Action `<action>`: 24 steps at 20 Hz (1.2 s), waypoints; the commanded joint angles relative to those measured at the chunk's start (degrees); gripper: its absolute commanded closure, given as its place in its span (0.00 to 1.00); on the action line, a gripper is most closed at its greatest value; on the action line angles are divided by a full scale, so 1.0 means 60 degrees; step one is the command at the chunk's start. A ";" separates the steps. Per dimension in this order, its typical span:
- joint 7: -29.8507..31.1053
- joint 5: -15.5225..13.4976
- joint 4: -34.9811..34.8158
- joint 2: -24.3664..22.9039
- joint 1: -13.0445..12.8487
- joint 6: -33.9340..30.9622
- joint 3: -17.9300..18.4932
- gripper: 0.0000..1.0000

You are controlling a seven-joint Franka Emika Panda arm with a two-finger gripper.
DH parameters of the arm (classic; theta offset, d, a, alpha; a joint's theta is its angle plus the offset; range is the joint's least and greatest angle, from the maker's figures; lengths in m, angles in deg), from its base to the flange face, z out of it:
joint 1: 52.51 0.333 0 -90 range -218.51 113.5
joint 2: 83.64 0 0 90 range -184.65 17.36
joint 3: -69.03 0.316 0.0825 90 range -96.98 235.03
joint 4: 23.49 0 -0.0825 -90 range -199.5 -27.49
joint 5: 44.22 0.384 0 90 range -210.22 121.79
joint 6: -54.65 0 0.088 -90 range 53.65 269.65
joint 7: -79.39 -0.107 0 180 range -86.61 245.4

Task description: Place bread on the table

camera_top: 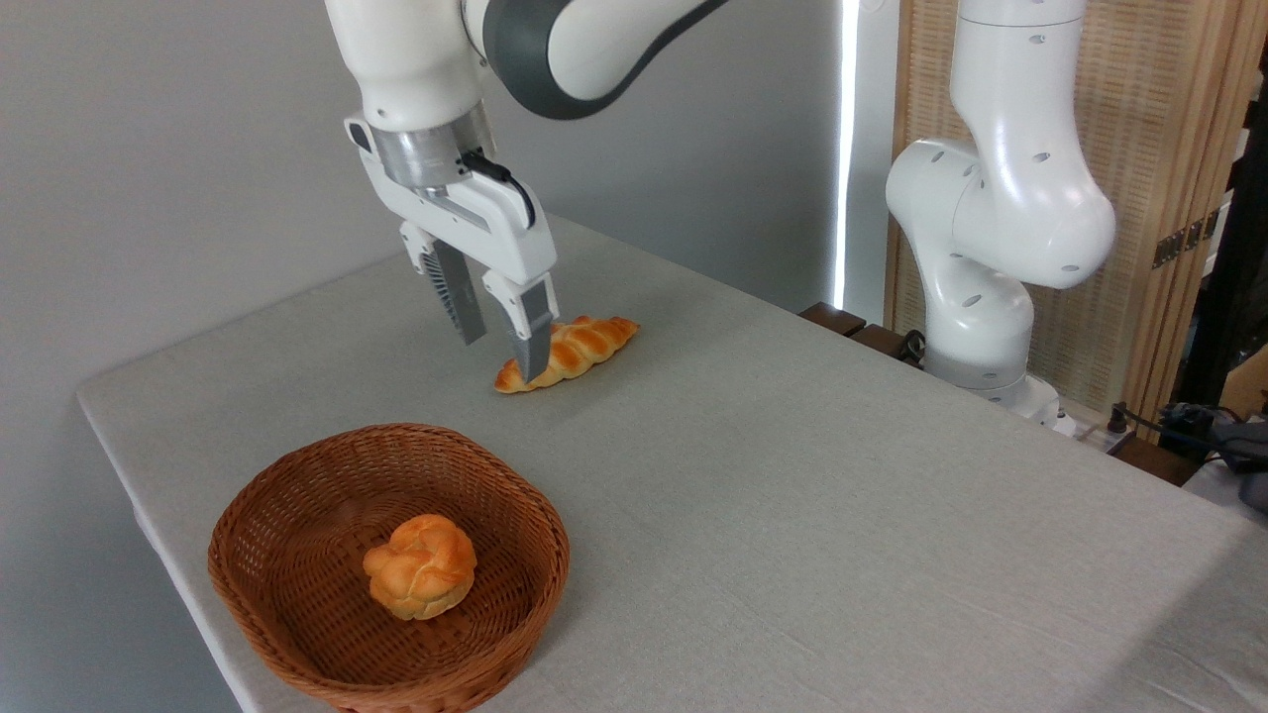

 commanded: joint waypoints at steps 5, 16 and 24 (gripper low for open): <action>-0.0029 0.1191 0.0205 -0.0046 -0.0019 0.1246 0.0082 0.00; -0.0102 0.1206 0.0630 -0.0076 0.0172 0.1496 0.0551 0.00; -0.0336 0.1177 0.0630 -0.0178 0.0172 0.1481 0.1137 0.00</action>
